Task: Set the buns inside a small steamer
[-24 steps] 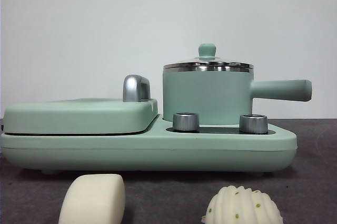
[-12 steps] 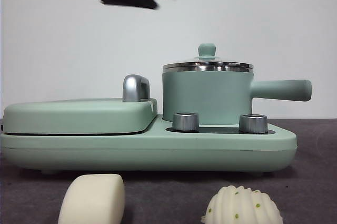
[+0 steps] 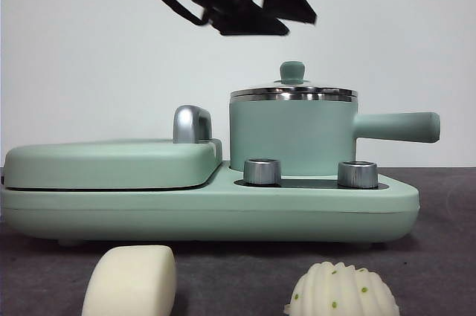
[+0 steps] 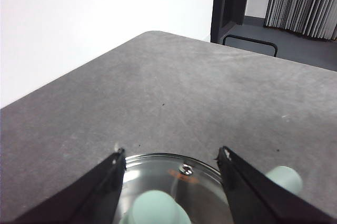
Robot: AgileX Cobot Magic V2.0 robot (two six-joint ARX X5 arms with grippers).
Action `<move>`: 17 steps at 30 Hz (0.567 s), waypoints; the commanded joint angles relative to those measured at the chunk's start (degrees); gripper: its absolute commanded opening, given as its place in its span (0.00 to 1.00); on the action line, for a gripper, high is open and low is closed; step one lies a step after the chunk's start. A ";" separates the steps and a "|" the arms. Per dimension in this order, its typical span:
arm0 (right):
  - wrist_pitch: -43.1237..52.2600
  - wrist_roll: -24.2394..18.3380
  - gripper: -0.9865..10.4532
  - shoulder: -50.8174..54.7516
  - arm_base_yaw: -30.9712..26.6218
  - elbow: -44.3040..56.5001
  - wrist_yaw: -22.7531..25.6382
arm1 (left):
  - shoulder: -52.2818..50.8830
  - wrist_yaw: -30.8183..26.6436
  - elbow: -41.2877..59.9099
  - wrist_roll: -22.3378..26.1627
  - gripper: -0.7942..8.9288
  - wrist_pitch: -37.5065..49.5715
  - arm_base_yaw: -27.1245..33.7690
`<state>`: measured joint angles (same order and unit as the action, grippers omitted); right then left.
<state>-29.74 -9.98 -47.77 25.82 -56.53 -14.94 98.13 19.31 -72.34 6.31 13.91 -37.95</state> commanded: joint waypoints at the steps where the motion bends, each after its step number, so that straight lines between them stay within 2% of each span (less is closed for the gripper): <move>1: 0.52 1.03 0.33 -0.46 0.28 -1.01 0.00 | 3.52 -0.31 -2.36 -0.59 0.37 -0.94 -0.42; 14: 0.50 1.05 0.33 -0.46 0.28 -1.01 0.00 | 6.08 -3.23 -2.36 0.57 0.36 -4.04 0.13; 15: 0.50 1.05 0.33 -0.46 0.28 -1.01 0.00 | 6.08 -3.23 -2.36 0.57 0.35 -4.13 0.13; 17: 0.50 1.03 0.33 -0.46 0.28 -1.01 0.00 | 6.08 -3.21 -2.36 0.57 0.26 -4.11 0.13</move>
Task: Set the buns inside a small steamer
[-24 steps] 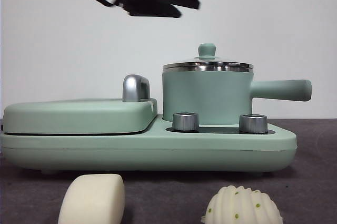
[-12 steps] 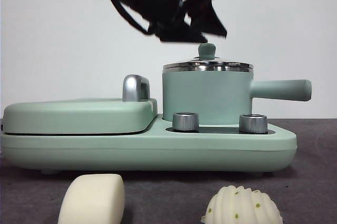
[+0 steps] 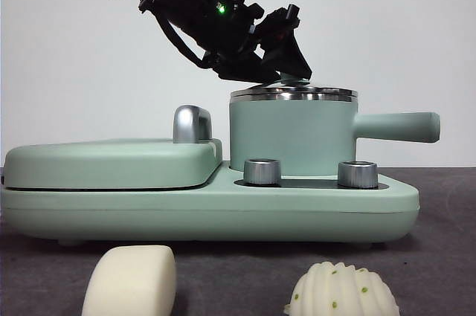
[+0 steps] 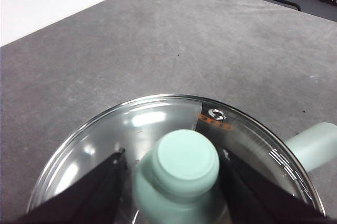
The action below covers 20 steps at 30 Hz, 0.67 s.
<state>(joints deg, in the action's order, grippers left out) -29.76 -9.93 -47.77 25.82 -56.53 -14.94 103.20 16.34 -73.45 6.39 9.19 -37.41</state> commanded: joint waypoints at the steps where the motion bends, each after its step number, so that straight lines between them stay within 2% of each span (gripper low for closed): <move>1: 0.52 0.98 0.33 -0.46 0.28 -1.01 0.00 | 1.01 -0.24 -1.25 0.48 0.20 0.63 -0.44; 3: 0.52 0.98 0.33 -0.46 0.28 -1.01 0.02 | 1.01 -0.24 -1.25 0.48 0.13 0.66 -0.44; 5: 0.52 0.98 0.33 -0.46 0.28 -1.01 0.02 | 1.01 -0.24 -1.25 0.48 0.10 0.68 -0.44; 16: 0.50 0.98 0.33 -0.46 0.28 -1.01 0.02 | -2.64 -0.24 -3.45 0.39 0.10 0.22 -0.52; 20: 0.50 0.98 0.33 -0.46 0.28 -1.01 0.00 | -6.32 -0.24 -5.44 0.39 0.10 -4.50 -0.37</move>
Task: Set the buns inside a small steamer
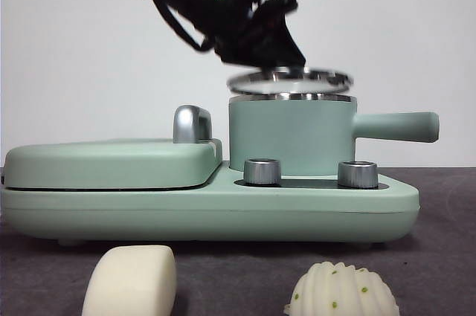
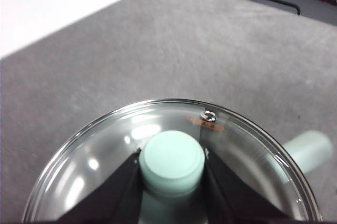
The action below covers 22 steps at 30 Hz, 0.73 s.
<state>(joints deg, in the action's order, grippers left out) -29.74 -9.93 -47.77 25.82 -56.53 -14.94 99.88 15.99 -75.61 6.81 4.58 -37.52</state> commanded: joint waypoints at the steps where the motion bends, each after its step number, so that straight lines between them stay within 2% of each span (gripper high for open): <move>1: 0.48 0.98 0.33 -0.46 0.28 -1.01 0.00 | -3.89 0.11 -3.80 -0.02 0.10 -1.70 -0.07; 6: 0.48 0.96 0.33 -0.46 0.31 -1.01 -0.02 | -9.99 -0.33 -4.55 -1.14 0.10 -11.17 1.51; 9: 0.46 0.90 0.33 -0.46 0.31 -1.01 -0.63 | -14.05 -2.97 -4.55 -1.75 0.10 -18.53 2.93; 13: -0.37 -1.20 0.33 -0.55 1.33 -1.01 -5.90 | -19.10 -5.73 -4.11 -1.97 0.10 -29.40 5.88; 17: -1.55 -3.56 0.33 -1.92 5.70 -1.01 -6.23 | -24.39 -5.73 -0.39 -2.03 0.10 -31.58 8.52; 22: -1.77 -5.44 0.33 -6.60 14.93 -1.01 -5.51 | -32.22 -7.21 6.82 -3.39 0.10 -31.65 12.13</move>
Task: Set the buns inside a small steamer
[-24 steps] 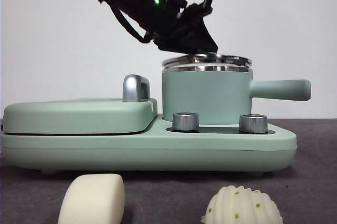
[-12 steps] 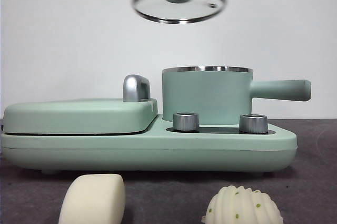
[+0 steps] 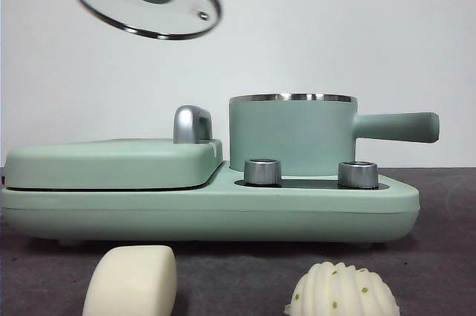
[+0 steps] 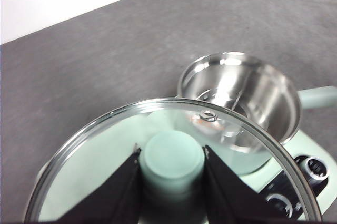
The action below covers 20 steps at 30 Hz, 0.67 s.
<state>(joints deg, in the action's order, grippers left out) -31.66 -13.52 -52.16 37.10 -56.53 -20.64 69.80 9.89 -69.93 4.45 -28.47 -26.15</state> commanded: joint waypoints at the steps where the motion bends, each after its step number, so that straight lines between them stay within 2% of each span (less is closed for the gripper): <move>1: 0.15 -2.49 0.33 -3.26 5.25 -1.01 0.20 | -3.85 -1.95 2.58 -1.01 0.10 1.40 1.42; 9: -0.57 -4.24 0.35 -14.99 18.16 -0.92 3.02 | -11.32 -2.45 6.49 -1.09 0.10 -0.83 5.64; 11: -0.55 -5.27 0.38 -17.81 20.13 -0.90 3.41 | -11.80 -2.47 6.49 -1.11 0.10 -0.74 5.97; 15: -0.50 -6.23 0.38 -24.48 23.65 -0.90 7.17 | -12.13 -2.47 6.49 -1.11 0.10 0.07 6.01; 20: 0.90 -6.88 0.39 -32.09 25.86 -0.90 7.41 | -12.13 -2.47 6.49 -1.09 0.10 0.17 6.01</move>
<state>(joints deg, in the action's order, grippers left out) -31.22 -19.68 -82.87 62.02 -56.53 -13.28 57.67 7.35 -62.52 3.57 -30.22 -19.94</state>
